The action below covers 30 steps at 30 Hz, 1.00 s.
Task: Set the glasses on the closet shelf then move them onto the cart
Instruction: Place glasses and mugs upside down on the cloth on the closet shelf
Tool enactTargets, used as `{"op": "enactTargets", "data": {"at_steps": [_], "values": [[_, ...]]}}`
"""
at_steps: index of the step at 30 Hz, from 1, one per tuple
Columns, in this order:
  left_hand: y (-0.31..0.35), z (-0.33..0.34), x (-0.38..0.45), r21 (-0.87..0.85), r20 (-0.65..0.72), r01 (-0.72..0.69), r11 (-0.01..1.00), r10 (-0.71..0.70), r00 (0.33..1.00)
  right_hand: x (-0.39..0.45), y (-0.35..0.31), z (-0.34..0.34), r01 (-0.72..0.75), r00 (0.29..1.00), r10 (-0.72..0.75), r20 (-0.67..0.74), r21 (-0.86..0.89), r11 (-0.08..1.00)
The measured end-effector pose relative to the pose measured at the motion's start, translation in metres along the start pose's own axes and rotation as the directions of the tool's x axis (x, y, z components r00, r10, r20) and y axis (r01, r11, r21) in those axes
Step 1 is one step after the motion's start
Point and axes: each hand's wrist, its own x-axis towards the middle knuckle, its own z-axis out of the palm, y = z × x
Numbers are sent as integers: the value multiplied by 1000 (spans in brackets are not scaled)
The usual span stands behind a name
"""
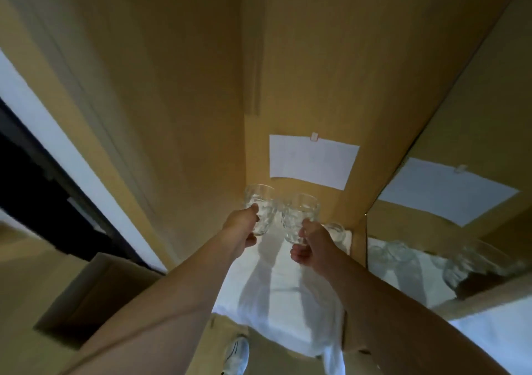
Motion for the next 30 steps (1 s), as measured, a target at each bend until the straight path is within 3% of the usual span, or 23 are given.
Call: {"op": "enactTargets", "data": {"at_steps": [8,13,30], "values": [[48,-16,-102,-25,-50,-188,982,187,981,-88,-32,-12,165,982,-163,90,-15,986],[66,-29,-152,-19,-54,-210,977,209,976,-125,-42,-23,261,958,-258,124,-8,965],[83,-84,-241,-69,57,-331,941,335,940,-232,-33,-17,433,900,-434,31,36,901]]}}
